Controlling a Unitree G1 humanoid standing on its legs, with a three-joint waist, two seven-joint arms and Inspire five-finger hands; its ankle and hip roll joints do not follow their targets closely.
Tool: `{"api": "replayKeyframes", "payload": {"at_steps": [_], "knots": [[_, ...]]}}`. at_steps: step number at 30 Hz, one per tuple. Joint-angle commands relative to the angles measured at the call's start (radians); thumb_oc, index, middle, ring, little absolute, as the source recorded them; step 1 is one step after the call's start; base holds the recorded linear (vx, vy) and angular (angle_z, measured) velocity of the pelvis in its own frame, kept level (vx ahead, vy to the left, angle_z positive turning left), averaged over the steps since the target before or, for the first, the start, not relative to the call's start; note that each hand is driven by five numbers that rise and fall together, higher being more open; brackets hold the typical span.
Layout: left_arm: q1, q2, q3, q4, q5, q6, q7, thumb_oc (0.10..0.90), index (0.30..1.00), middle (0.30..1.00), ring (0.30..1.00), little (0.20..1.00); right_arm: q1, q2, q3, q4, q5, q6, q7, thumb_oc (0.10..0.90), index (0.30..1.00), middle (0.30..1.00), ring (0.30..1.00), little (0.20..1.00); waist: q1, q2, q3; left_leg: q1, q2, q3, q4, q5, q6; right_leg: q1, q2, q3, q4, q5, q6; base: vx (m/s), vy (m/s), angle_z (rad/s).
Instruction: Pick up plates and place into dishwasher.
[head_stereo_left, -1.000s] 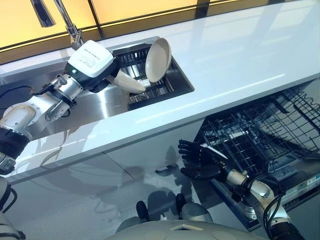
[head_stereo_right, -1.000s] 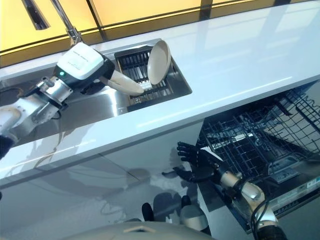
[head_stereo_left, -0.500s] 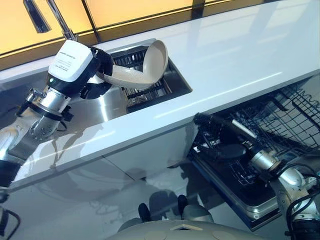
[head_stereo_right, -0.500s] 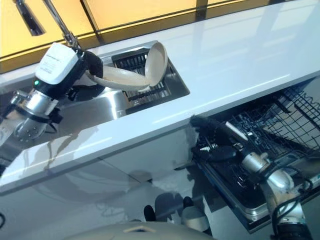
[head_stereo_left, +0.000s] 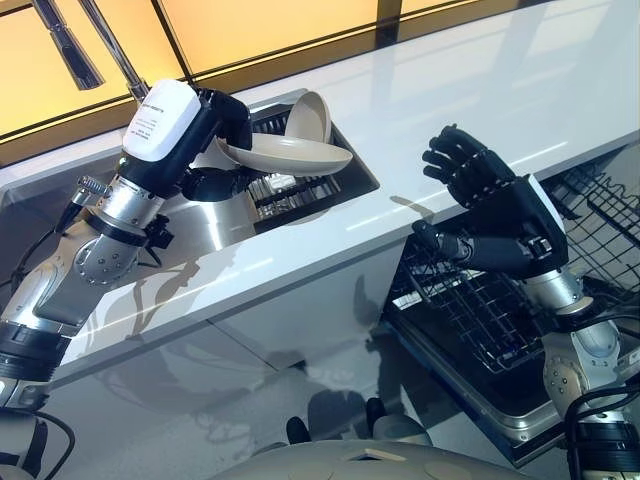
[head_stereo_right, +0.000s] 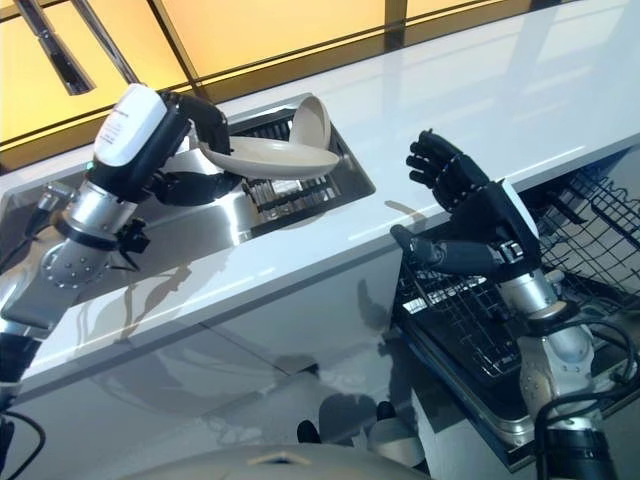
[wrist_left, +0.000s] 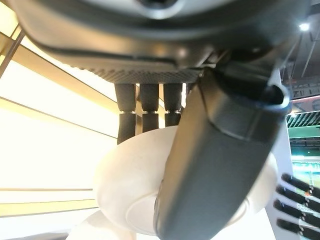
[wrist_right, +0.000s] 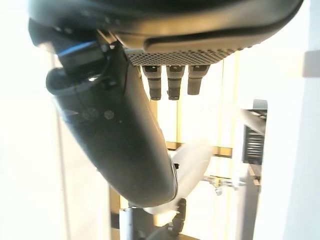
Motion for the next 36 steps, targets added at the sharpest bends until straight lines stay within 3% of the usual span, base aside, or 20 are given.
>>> {"api": "replayKeyframes", "payload": {"at_steps": [1,3,5,7,9,18,27,36], "knots": [[-0.179,-0.001,0.067,-0.015,-0.128,0.013,0.041,0.1,0.3,0.3,0.3,0.2,-0.117,-0.025,-0.052,-0.105,0.0,-0.179,-0.079,0.8,0.9,0.9,0.9,0.9,0.011,-0.02,-0.072,0.047,-0.055,-0.055,0.009,-0.128,0.028,-0.013,0.062,0.016,0.073,-0.092,0.044,0.0,0.0,0.0],[-0.191,-0.005,0.056,-0.019,-0.154,0.015,0.027,0.1,0.3,0.3,0.3,0.2,-0.122,-0.039,-0.055,-0.107,-0.089,-0.229,-0.149,0.8,0.9,0.9,0.9,0.9,0.013,-0.022,-0.073,0.046,-0.056,-0.058,0.009,-0.127,0.028,-0.012,0.061,0.015,0.071,-0.091,0.045,0.0,0.0,0.0],[-0.206,-0.016,0.04,-0.027,-0.191,0.016,0.006,0.1,0.3,0.3,0.3,0.2,-0.134,-0.076,-0.057,-0.094,-0.301,-0.294,-0.284,0.8,0.9,0.9,0.9,0.9,0.016,-0.024,-0.075,0.045,-0.057,-0.062,0.009,-0.127,0.028,-0.012,0.061,0.013,0.069,-0.089,0.046,-0.02,0.003,0.0],[-0.221,-0.017,0.026,-0.038,-0.209,0.023,-0.002,0.1,0.3,0.3,0.3,0.2,-0.144,-0.113,-0.046,-0.095,-0.353,-0.296,-0.343,0.8,0.9,0.9,0.9,0.9,0.017,-0.024,-0.077,0.045,-0.057,-0.064,0.008,-0.125,0.027,-0.012,0.062,0.014,0.068,-0.087,0.046,0.0,0.0,0.0],[-0.232,-0.027,0.013,-0.042,-0.216,0.016,-0.009,0.1,0.3,0.3,0.3,0.2,-0.157,-0.147,-0.036,-0.08,-0.494,-0.304,-0.418,0.8,0.9,0.9,0.9,0.9,0.023,-0.027,-0.078,0.044,-0.058,-0.07,0.008,-0.126,0.026,-0.01,0.062,0.013,0.067,-0.086,0.046,0.0,0.0,0.0],[-0.331,-0.005,-0.092,-0.078,-0.28,0.047,-0.049,0.1,0.3,0.3,0.3,0.2,-0.263,-0.35,0.045,-0.069,-0.96,-0.164,-0.687,0.8,0.9,0.9,0.9,0.9,0.035,-0.04,-0.085,0.042,-0.06,-0.081,0.007,-0.124,0.025,-0.01,0.061,0.008,0.067,-0.081,0.049,-0.02,-0.011,0.01],[-0.41,-0.008,-0.179,-0.093,-0.318,0.032,-0.05,0.1,0.3,0.3,0.3,0.2,-0.423,-0.428,0.189,-0.058,-0.939,-0.064,-0.647,0.8,0.9,0.9,0.9,0.9,0.051,-0.05,-0.091,0.041,-0.058,-0.088,0.007,-0.122,0.021,-0.006,0.061,0.004,0.066,-0.08,0.05,0.0,0.0,0.0],[-0.416,-0.036,-0.211,-0.096,-0.321,0.043,-0.078,0.1,0.3,0.3,0.3,0.2,-0.44,-0.403,0.208,-0.045,-0.909,-0.091,-0.687,0.8,0.9,0.9,0.9,0.9,0.053,-0.052,-0.091,0.042,-0.059,-0.094,0.006,-0.124,0.024,-0.005,0.063,0.004,0.065,-0.08,0.05,0.0,0.0,0.0]]}}
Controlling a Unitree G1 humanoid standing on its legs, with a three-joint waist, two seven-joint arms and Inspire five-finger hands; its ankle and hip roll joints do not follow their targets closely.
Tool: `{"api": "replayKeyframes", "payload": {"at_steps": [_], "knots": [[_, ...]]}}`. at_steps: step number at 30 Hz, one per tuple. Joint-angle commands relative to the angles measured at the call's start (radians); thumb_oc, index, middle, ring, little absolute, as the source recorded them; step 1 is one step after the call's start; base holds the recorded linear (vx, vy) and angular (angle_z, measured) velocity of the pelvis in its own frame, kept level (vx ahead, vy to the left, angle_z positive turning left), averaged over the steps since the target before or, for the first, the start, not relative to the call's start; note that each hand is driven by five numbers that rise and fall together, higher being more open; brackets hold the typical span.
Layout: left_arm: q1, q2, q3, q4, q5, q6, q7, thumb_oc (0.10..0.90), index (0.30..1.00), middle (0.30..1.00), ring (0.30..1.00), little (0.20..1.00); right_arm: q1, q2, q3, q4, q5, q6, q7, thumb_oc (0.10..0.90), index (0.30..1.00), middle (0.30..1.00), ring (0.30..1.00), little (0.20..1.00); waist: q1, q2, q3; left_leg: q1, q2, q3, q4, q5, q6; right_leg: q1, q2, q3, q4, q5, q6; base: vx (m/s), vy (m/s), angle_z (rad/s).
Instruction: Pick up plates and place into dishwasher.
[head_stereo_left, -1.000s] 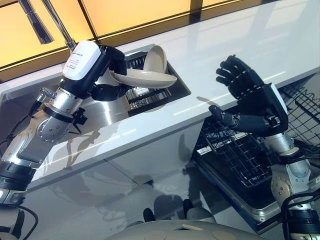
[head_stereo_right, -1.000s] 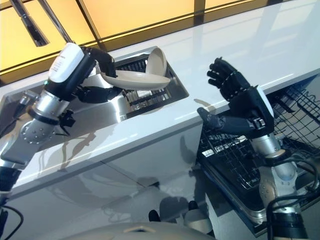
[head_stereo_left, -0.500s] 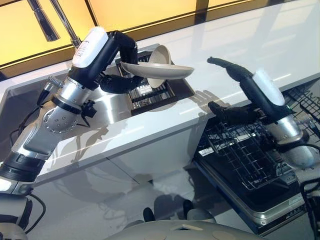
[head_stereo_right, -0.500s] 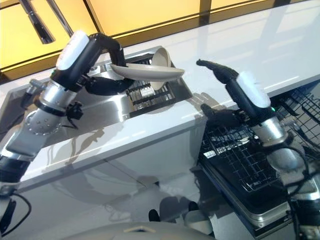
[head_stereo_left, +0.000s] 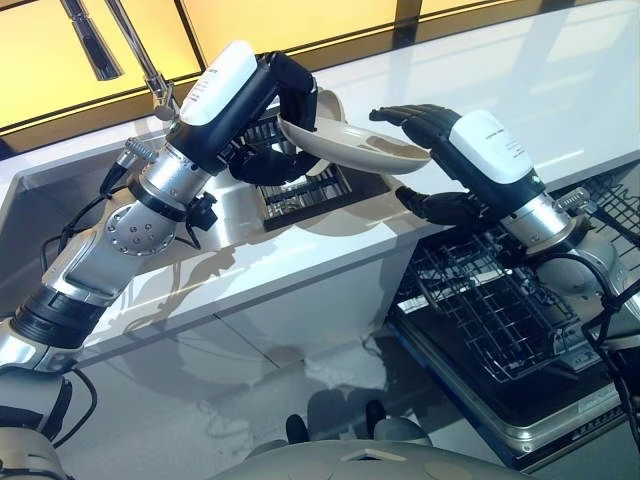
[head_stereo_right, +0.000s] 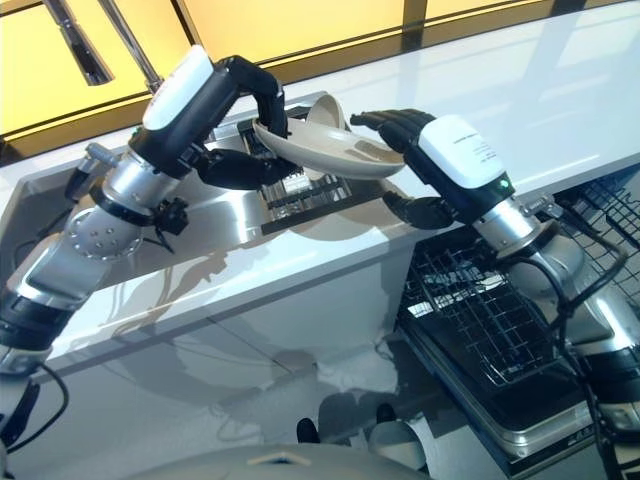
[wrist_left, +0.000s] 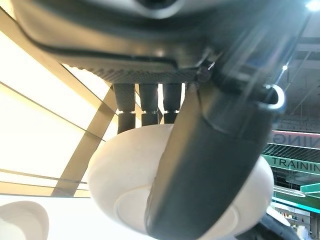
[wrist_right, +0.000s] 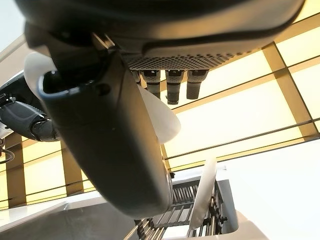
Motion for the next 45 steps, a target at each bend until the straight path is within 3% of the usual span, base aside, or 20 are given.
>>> {"api": "replayKeyframes", "payload": {"at_steps": [1,7,8,31,32,45], "knots": [[-0.181,-0.004,-0.015,0.003,-0.083,-0.022,0.042,0.1,0.3,0.3,0.3,0.2,-0.113,0.008,-0.038,-0.037,0.12,-0.048,-0.086,0.8,0.9,0.9,0.9,0.9,0.017,-0.042,-0.091,0.044,-0.057,-0.057,0.004,-0.124,0.025,-0.007,0.064,0.011,0.065,-0.08,0.05,0.0,0.0,0.0],[-0.201,-0.032,-0.031,0.023,-0.095,-0.017,0.04,0.1,0.3,0.3,0.3,0.2,-0.131,0.033,-0.015,-0.031,0.16,-0.082,-0.073,0.8,0.9,0.9,0.9,0.9,0.018,-0.043,-0.095,0.044,-0.056,-0.055,0.003,-0.123,0.025,-0.005,0.064,0.012,0.06,-0.076,0.052,0.0,0.0,0.0],[-0.204,-0.035,-0.035,0.025,-0.093,-0.012,0.043,0.1,0.3,0.3,0.3,0.2,-0.138,0.037,-0.009,-0.034,0.179,-0.077,-0.069,0.1,0.3,0.3,0.3,0.2,0.019,-0.043,-0.095,0.045,-0.056,-0.054,0.003,-0.123,0.025,-0.005,0.064,0.01,0.059,-0.076,0.052,0.0,0.0,0.0],[-0.195,-0.047,-0.02,0.06,-0.058,0.013,0.061,0.1,0.3,0.3,0.3,0.2,-0.104,0.087,-0.052,-0.032,0.217,-0.102,-0.083,0.1,0.3,0.3,0.3,0.2,0.01,-0.038,-0.096,0.049,-0.055,-0.047,0.003,-0.125,0.025,-0.002,0.067,0.014,0.056,-0.073,0.052,0.0,0.0,0.0],[-0.191,-0.046,-0.016,0.063,-0.056,0.014,0.067,0.8,0.9,0.9,0.9,0.9,-0.102,0.087,-0.057,-0.032,0.211,-0.097,-0.092,0.1,0.3,0.3,0.3,0.2,0.01,-0.038,-0.095,0.049,-0.054,-0.046,0.003,-0.125,0.024,-0.002,0.067,0.015,0.055,-0.073,0.052,0.0,0.0,0.0],[-0.084,-0.009,0.109,0.051,-0.052,-0.026,0.126,0.8,0.9,0.9,0.9,0.9,0.01,0.06,-0.173,-0.01,0.13,-0.093,-0.147,0.1,0.3,0.3,0.3,0.2,0.004,-0.036,-0.101,0.05,-0.052,-0.036,0.003,-0.125,0.021,-0.006,0.066,0.021,0.052,-0.067,0.057,0.0,0.0,0.0]]}}
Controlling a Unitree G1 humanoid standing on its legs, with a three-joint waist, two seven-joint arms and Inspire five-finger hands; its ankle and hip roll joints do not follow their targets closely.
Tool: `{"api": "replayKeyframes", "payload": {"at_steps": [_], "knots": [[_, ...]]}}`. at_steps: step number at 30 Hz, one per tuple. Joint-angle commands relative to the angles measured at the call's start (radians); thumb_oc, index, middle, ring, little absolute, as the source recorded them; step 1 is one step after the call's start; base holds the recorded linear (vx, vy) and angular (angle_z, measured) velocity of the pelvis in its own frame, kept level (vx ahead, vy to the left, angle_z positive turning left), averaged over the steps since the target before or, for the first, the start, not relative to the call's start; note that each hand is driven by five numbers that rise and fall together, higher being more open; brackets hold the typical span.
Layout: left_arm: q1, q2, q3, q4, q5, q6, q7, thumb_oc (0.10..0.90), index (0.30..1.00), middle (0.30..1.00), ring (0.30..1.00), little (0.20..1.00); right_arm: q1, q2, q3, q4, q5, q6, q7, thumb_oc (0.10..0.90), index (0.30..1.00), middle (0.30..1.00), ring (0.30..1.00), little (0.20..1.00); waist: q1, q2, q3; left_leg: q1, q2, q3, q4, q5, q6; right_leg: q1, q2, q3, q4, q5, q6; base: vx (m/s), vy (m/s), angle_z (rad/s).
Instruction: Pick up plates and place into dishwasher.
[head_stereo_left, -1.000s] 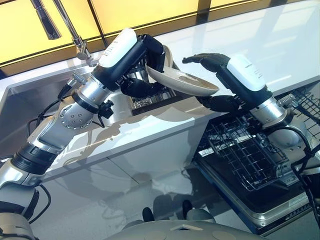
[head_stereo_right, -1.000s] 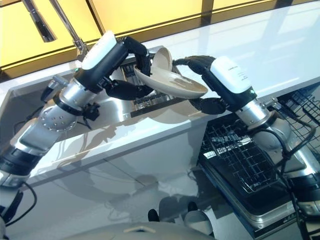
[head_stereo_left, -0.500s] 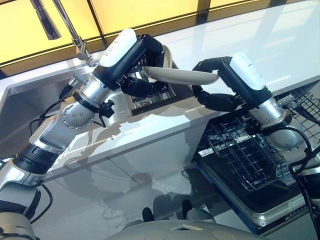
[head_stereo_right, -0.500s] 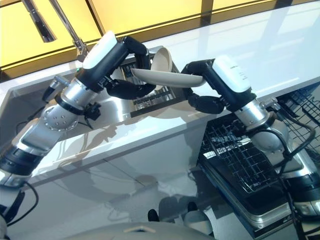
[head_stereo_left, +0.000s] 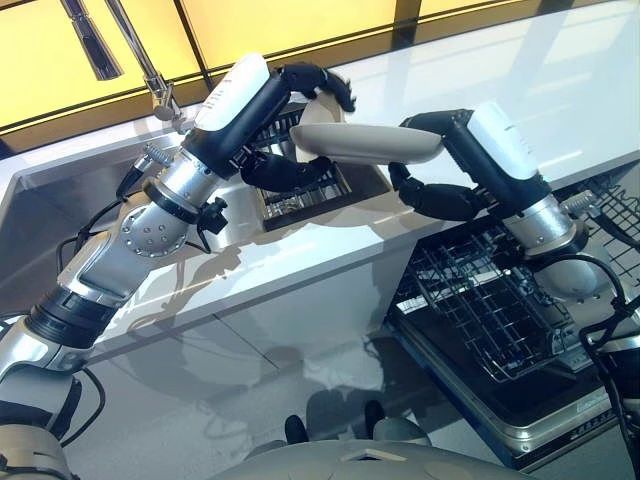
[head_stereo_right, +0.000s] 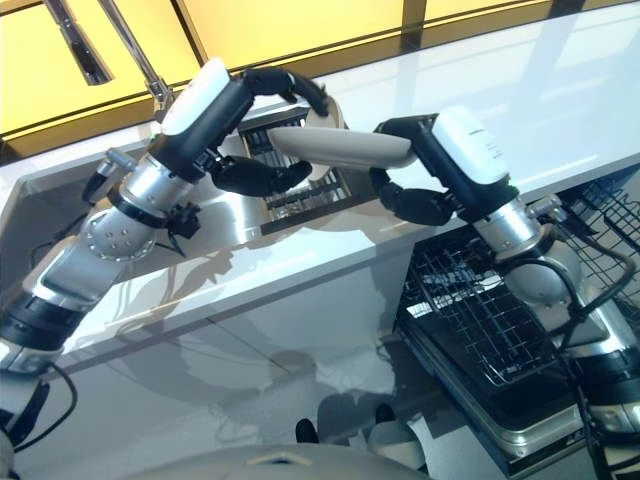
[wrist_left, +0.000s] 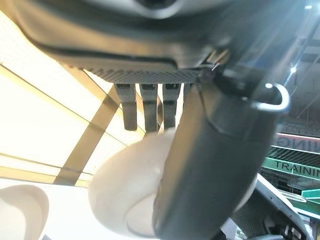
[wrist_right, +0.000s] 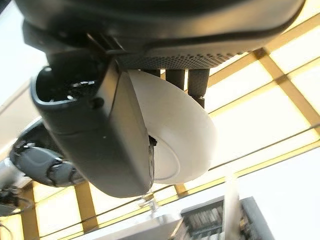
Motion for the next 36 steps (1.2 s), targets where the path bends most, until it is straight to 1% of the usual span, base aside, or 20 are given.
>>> {"api": "replayKeyframes", "payload": {"at_steps": [1,6,10,14,16,20,23,26,30,33,36], "knots": [[-0.065,0.023,0.135,0.048,-0.048,-0.066,0.11,0.8,0.9,0.9,0.9,0.9,-0.027,0.013,-0.114,-0.018,0.019,-0.042,-0.1,0.1,0.3,0.3,0.3,0.2,0.005,-0.031,-0.101,0.047,-0.052,-0.037,0.004,-0.124,0.021,-0.009,0.066,0.021,0.052,-0.067,0.057,0.0,0.0,0.0],[-0.013,0.027,0.175,0.056,-0.046,-0.055,0.108,0.8,0.9,0.9,0.9,0.9,0.012,0.001,-0.159,-0.011,0.009,-0.038,-0.111,0.1,0.3,0.3,0.3,0.2,0.0,-0.032,-0.098,0.051,-0.052,-0.033,0.005,-0.126,0.023,-0.01,0.065,0.024,0.056,-0.067,0.058,0.0,0.0,0.0],[-0.003,0.031,0.181,0.072,-0.033,-0.052,0.122,0.8,0.9,0.9,0.9,0.9,0.025,-0.012,-0.174,-0.011,-0.033,-0.032,-0.136,0.1,0.3,0.3,0.3,0.2,-0.003,-0.033,-0.099,0.051,-0.053,-0.032,0.004,-0.126,0.024,-0.012,0.067,0.029,0.057,-0.066,0.058,0.0,0.0,0.0],[0.024,0.044,0.211,0.11,0.004,-0.072,0.161,0.8,0.9,0.9,0.9,0.9,0.057,-0.038,-0.224,0.0,-0.076,-0.01,-0.178,0.1,0.3,0.3,0.3,0.2,-0.015,-0.037,-0.102,0.052,-0.048,-0.02,0.005,-0.127,0.022,-0.016,0.068,0.037,0.059,-0.064,0.06,0.01,0.027,-0.02],[0.05,0.059,0.234,0.121,0.037,-0.064,0.194,0.8,0.9,0.9,0.9,0.9,0.102,-0.054,-0.273,0.004,-0.089,0.0,-0.192,0.1,0.3,0.3,0.3,0.2,-0.025,-0.038,-0.104,0.054,-0.046,-0.012,0.004,-0.128,0.021,-0.018,0.071,0.043,0.06,-0.063,0.063,0.03,0.044,-0.1],[0.099,0.066,0.288,0.143,0.072,-0.073,0.243,0.8,0.9,0.9,0.9,0.9,0.205,-0.068,-0.381,0.015,-0.081,0.01,-0.196,0.1,0.3,0.3,0.3,0.2,-0.049,-0.041,-0.11,0.054,-0.04,0.005,0.004,-0.128,0.02,-0.027,0.076,0.06,0.065,-0.062,0.065,0.05,0.034,-0.15],[0.141,0.059,0.341,0.147,0.097,-0.096,0.291,0.8,0.9,0.9,0.9,0.9,0.281,-0.05,-0.459,0.025,-0.086,0.016,-0.208,0.1,0.3,0.3,0.3,0.2,-0.072,-0.046,-0.114,0.053,-0.037,0.017,0.004,-0.127,0.019,-0.035,0.082,0.079,0.067,-0.058,0.066,0.05,0.015,-0.17],[0.175,0.043,0.376,0.149,0.121,-0.09,0.304,0.8,0.9,0.9,0.9,0.9,0.349,-0.035,-0.518,0.035,-0.068,0.031,-0.206,0.1,0.3,0.3,0.3,0.2,-0.093,-0.047,-0.119,0.052,-0.035,0.028,0.004,-0.128,0.021,-0.041,0.086,0.097,0.064,-0.052,0.066,0.04,0.016,-0.14],[0.18,0.029,0.373,0.16,0.135,-0.088,0.322,0.8,0.9,0.9,0.9,0.9,0.393,-0.01,-0.548,0.072,-0.099,0.05,-0.23,0.1,0.3,0.3,0.3,0.2,-0.113,-0.047,-0.116,0.054,-0.035,0.041,0.004,-0.131,0.022,-0.043,0.086,0.11,0.059,-0.045,0.07,0.02,0.014,-0.19],[0.177,0.03,0.368,0.16,0.143,-0.082,0.32,0.8,0.9,0.9,0.9,0.9,0.41,0.0,-0.557,0.086,-0.088,0.068,-0.232,0.1,0.3,0.3,0.3,0.2,-0.12,-0.047,-0.113,0.054,-0.034,0.05,0.004,-0.13,0.02,-0.046,0.086,0.113,0.057,-0.039,0.074,0.01,0.005,-0.16],[0.166,0.037,0.357,0.164,0.133,-0.071,0.313,0.8,0.9,0.9,0.9,0.9,0.423,0.013,-0.557,0.108,-0.052,0.105,-0.197,0.1,0.3,0.3,0.3,0.2,-0.127,-0.047,-0.108,0.055,-0.034,0.059,0.004,-0.13,0.021,-0.051,0.085,0.115,0.059,-0.035,0.077,0.0,0.004,-0.1]]}}
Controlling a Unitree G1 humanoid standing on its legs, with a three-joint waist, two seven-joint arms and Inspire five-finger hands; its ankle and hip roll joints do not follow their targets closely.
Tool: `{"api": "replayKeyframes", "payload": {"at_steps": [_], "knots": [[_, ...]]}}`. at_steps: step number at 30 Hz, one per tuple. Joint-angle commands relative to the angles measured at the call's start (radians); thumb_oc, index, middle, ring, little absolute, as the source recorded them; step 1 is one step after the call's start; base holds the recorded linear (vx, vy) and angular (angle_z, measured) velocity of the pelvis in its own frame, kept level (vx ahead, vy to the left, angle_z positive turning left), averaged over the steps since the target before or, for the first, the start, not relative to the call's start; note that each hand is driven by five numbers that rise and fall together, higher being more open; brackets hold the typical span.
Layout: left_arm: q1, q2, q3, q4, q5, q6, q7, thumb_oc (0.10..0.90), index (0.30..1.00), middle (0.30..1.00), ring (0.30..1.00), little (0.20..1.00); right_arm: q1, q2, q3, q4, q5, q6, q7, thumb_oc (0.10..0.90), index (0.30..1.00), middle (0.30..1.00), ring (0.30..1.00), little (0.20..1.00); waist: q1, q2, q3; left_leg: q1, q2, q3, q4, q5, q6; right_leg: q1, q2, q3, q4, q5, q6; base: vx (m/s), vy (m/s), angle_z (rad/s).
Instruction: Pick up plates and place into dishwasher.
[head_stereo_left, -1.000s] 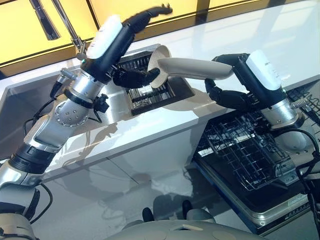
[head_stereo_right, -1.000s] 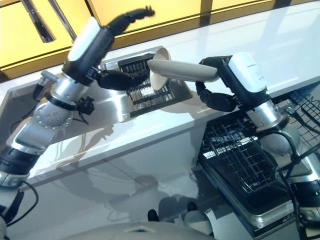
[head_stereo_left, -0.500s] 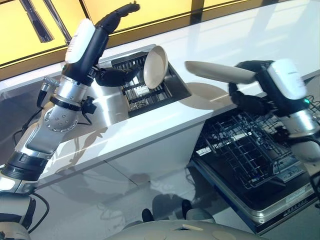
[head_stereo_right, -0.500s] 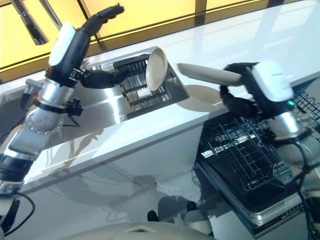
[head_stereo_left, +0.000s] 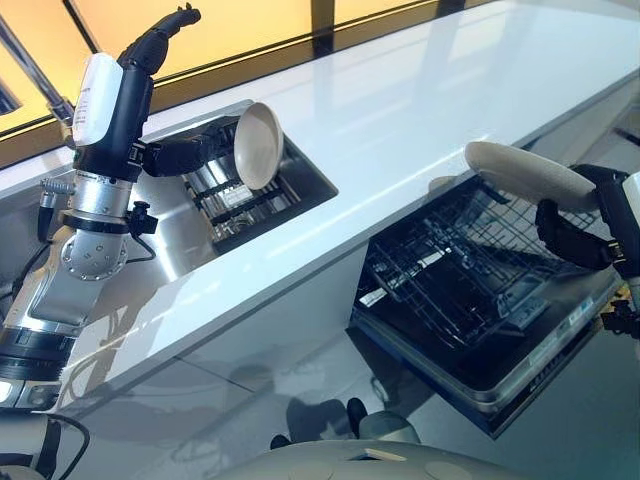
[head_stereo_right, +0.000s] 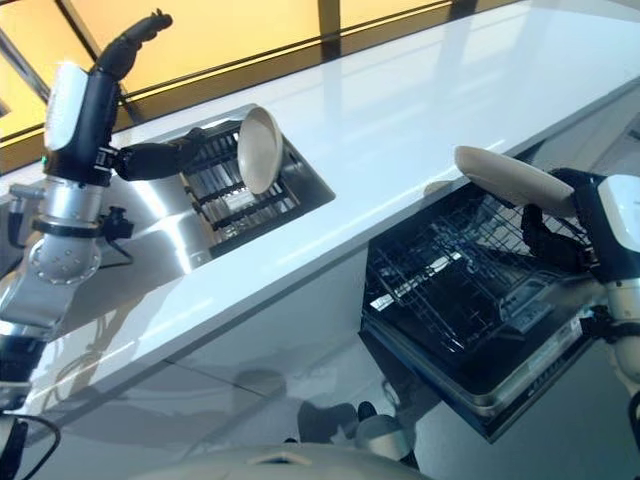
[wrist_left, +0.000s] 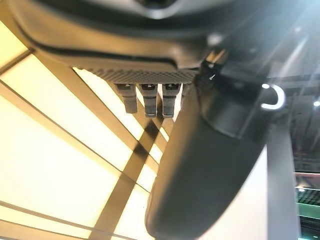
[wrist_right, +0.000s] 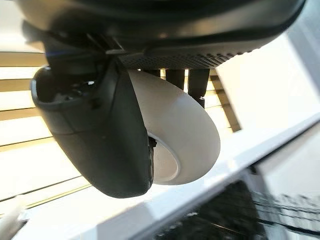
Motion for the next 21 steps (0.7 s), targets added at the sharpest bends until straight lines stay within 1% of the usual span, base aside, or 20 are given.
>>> {"api": "replayKeyframes", "payload": {"at_steps": [1,3,5,6,8,9,10,11,12,15,16,18,19,21], "knots": [[-0.105,0.036,0.048,0.025,-0.008,-0.029,0.068,0.8,0.9,0.9,0.9,0.9,-0.077,-0.04,-0.099,-0.004,0.111,0.017,-0.018,0.1,0.3,0.3,0.3,0.2,0.01,0.005,-0.089,0.009,-0.035,-0.04,0.007,-0.081,0.026,-0.044,0.079,-0.001,0.061,-0.031,0.069,0.0,0.002,-0.05],[-0.113,0.044,0.043,0.021,-0.016,-0.026,0.063,0.8,0.9,0.9,0.9,0.9,-0.065,-0.029,-0.087,0.002,0.145,0.033,0.04,0.1,0.3,0.3,0.3,0.2,0.006,0.005,-0.087,0.009,-0.036,-0.037,0.007,-0.081,0.026,-0.046,0.078,0.0,0.061,-0.03,0.071,0.0,0.0,-0.06],[-0.119,0.051,0.039,0.013,-0.016,-0.036,0.058,0.8,0.9,0.9,0.9,0.9,-0.059,-0.023,-0.069,0.005,0.172,0.065,0.113,0.1,0.3,0.3,0.3,0.2,0.004,0.003,-0.085,0.007,-0.037,-0.035,0.007,-0.079,0.027,-0.049,0.077,0.001,0.059,-0.026,0.071,-0.02,-0.003,-0.1],[-0.123,0.055,0.034,0.009,-0.015,-0.033,0.057,0.8,0.9,0.9,0.9,0.9,-0.059,-0.02,-0.057,0.009,0.172,0.073,0.128,0.1,0.3,0.3,0.3,0.2,0.004,0.003,-0.084,0.006,-0.037,-0.034,0.007,-0.079,0.028,-0.05,0.076,0.0,0.059,-0.026,0.07,-0.04,-0.008,-0.07],[-0.15,0.068,0.005,-0.002,-0.007,-0.026,0.052,0.8,0.9,0.9,0.9,0.9,-0.071,-0.018,-0.01,0.043,0.196,0.12,0.184,0.1,0.3,0.3,0.3,0.2,0.005,0.0,-0.079,0.005,-0.037,-0.032,0.007,-0.078,0.029,-0.051,0.074,-0.005,0.06,-0.023,0.069,-0.05,-0.008,-0.04],[-0.15,0.068,0.005,-0.002,-0.007,-0.026,0.052,0.8,0.9,0.9,0.9,0.9,-0.071,-0.018,-0.01,0.043,0.196,0.12,0.184,0.1,0.3,0.3,0.3,0.2,0.005,0.0,-0.079,0.005,-0.037,-0.032,0.007,-0.078,0.029,-0.051,0.074,-0.005,0.06,-0.023,0.069,-0.04,-0.005,-0.01],[-0.166,0.078,-0.014,-0.007,0.001,-0.015,0.062,0.8,0.9,0.9,0.9,0.9,-0.082,-0.018,0.018,0.068,0.208,0.145,0.203,0.1,0.3,0.3,0.3,0.2,0.008,-0.001,-0.077,0.006,-0.037,-0.032,0.007,-0.079,0.029,-0.05,0.073,-0.009,0.061,-0.024,0.069,0.0,0.0,0.0],[-0.171,0.081,-0.018,-0.006,0.002,-0.013,0.063,0.8,0.9,0.9,0.9,0.9,-0.086,-0.018,0.024,0.074,0.21,0.148,0.207,0.1,0.3,0.3,0.3,0.2,0.008,-0.001,-0.076,0.006,-0.037,-0.032,0.007,-0.079,0.029,-0.05,0.072,-0.009,0.061,-0.024,0.069,-0.05,-0.01,0.01],[-0.188,0.088,-0.038,-0.005,-0.007,0.001,0.06,0.8,0.9,0.9,0.9,0.9,-0.1,-0.02,0.055,0.1,0.218,0.17,0.225,0.1,0.3,0.3,0.3,0.2,0.012,-0.002,-0.075,0.006,-0.037,-0.033,0.007,-0.079,0.028,-0.049,0.072,-0.014,0.059,-0.023,0.07,-0.04,-0.015,0.03],[-0.205,0.092,-0.065,-0.005,-0.017,0.012,0.063,0.8,0.9,0.9,0.9,0.9,-0.125,-0.02,0.1,0.126,0.228,0.204,0.25,0.1,0.3,0.3,0.3,0.2,0.021,-0.004,-0.073,0.006,-0.035,-0.034,0.007,-0.078,0.026,-0.046,0.07,-0.022,0.055,-0.021,0.069,-0.04,-0.021,0.05],[-0.215,0.088,-0.081,-0.004,-0.017,0.013,0.065,0.8,0.9,0.9,0.9,0.9,-0.148,-0.02,0.13,0.143,0.23,0.231,0.26,0.1,0.3,0.3,0.3,0.2,0.029,-0.005,-0.072,0.006,-0.035,-0.036,0.007,-0.077,0.026,-0.045,0.069,-0.026,0.055,-0.021,0.068,-0.03,-0.028,0.07],[-0.226,0.089,-0.093,-0.006,-0.018,0.018,0.067,0.8,0.9,0.9,0.9,0.9,-0.167,-0.021,0.155,0.156,0.233,0.259,0.27,0.1,0.3,0.3,0.3,0.2,0.034,-0.007,-0.07,0.006,-0.034,-0.037,0.007,-0.076,0.026,-0.044,0.068,-0.029,0.056,-0.021,0.067,-0.03,-0.024,0.09],[-0.238,0.089,-0.107,-0.008,-0.021,0.025,0.069,0.8,0.9,0.9,0.9,0.9,-0.187,-0.02,0.184,0.17,0.237,0.286,0.27,0.1,0.3,0.3,0.3,0.2,0.04,-0.007,-0.068,0.005,-0.034,-0.039,0.007,-0.075,0.026,-0.043,0.068,-0.032,0.055,-0.021,0.067,-0.03,-0.02,0.09],[-0.254,0.091,-0.123,-0.005,-0.029,0.024,0.072,0.8,0.9,0.9,0.9,0.9,-0.21,-0.015,0.215,0.199,0.251,0.307,0.276,0.1,0.3,0.3,0.3,0.2,0.047,-0.008,-0.067,0.006,-0.034,-0.043,0.007,-0.075,0.026,-0.04,0.067,-0.037,0.055,-0.021,0.066,-0.01,-0.009,0.03]]}}
